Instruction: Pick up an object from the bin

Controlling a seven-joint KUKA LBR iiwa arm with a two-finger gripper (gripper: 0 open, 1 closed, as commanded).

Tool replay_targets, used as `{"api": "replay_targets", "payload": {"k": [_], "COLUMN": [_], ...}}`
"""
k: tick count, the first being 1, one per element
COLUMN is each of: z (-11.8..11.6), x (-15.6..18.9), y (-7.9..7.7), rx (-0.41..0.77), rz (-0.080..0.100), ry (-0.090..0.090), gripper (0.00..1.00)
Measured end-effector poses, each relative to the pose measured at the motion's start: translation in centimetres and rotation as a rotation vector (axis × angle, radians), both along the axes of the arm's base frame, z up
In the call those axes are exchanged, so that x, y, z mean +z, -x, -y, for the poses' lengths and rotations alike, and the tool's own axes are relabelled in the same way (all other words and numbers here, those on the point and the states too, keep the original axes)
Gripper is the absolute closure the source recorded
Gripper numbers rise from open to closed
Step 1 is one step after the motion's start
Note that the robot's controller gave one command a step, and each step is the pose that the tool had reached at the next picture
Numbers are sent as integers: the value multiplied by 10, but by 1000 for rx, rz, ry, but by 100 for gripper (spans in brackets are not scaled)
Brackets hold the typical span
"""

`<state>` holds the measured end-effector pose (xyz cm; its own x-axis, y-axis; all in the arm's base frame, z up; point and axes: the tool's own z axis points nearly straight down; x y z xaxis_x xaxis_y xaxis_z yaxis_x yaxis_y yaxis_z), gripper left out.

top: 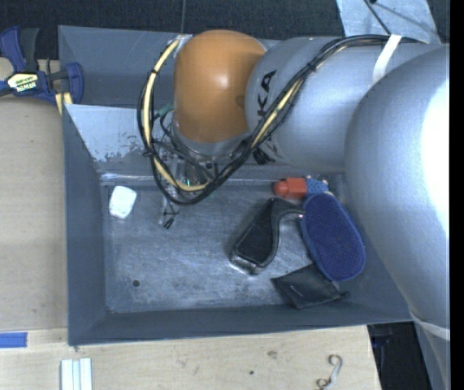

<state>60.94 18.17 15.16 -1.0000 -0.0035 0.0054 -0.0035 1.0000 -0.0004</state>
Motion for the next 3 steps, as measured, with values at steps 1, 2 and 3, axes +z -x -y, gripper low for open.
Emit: {"api": "replay_targets", "payload": {"k": [1, 2, 3], "z": [-17, -64, -60], "x": [-84, -81, -81], "y": [-12, -3, -4], "rx": [451, 498, 492], "rz": [1, 10, 10], "ry": [-2, -4, -4], "gripper": [0, 0, 100]}}
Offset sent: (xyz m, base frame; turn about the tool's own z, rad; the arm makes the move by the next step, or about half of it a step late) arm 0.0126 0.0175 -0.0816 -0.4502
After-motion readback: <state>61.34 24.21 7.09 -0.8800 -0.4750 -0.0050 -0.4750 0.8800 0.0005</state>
